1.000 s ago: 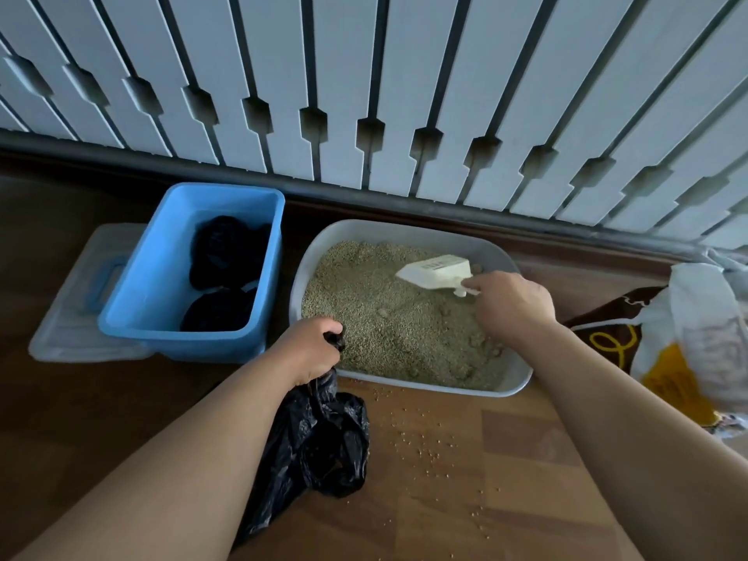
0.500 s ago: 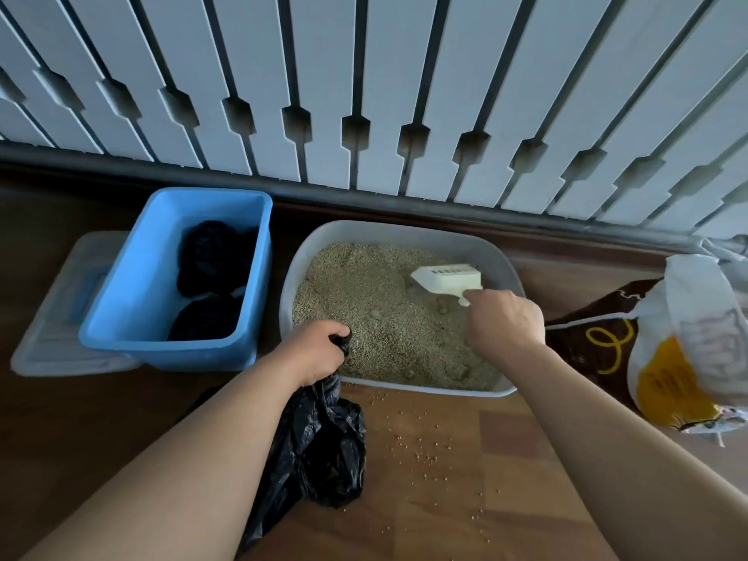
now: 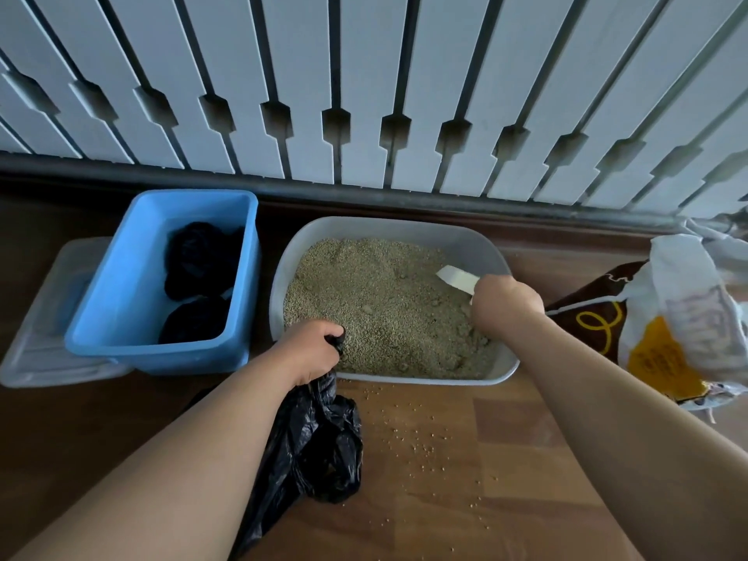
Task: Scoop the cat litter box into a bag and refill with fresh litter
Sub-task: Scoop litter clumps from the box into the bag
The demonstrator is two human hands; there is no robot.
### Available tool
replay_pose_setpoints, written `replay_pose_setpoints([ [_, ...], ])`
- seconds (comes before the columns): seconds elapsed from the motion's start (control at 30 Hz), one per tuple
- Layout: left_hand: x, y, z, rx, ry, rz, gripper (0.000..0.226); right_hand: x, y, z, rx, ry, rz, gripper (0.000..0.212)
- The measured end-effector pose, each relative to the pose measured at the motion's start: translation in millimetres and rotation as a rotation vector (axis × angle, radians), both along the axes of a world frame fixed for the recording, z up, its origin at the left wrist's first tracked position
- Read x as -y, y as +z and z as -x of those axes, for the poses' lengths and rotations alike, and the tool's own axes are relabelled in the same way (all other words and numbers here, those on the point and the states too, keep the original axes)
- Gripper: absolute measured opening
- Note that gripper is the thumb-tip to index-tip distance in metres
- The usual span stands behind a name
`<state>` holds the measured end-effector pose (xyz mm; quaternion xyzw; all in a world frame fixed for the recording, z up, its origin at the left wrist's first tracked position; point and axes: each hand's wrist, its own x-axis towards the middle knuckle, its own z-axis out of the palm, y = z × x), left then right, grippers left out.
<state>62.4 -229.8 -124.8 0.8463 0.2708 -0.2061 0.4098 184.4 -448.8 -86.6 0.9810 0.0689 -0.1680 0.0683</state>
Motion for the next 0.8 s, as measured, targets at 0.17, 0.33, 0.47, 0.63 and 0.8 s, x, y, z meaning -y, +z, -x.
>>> replay_pose_setpoints([
  [0.17, 2.2, 4.8, -1.2, -0.026, -0.075, 0.000, 0.059, 18.0, 26.2, -6.8, -0.043, -0.088, -0.197, 0.034],
  [0.33, 2.5, 7.0, -2.1, -0.062, -0.122, -0.030, 0.057, 19.4, 44.1, -4.6, 0.033, -0.108, -0.177, 0.036],
  [0.47, 1.1, 6.4, -1.1, -0.062, -0.137, -0.009, 0.059, 5.3, 29.3, 18.0, 0.003, -0.051, 0.016, 0.032],
  [0.63, -1.4, 3.7, -0.7, -0.049, -0.158, -0.023, 0.060, -15.8, 25.3, 35.8, -0.048, -0.010, 0.092, 0.031],
  [0.8, -4.3, 2.6, -3.4, -0.035, -0.156, 0.002, 0.058, -21.3, 38.6, 30.3, -0.209, -0.099, -0.006, 0.021],
])
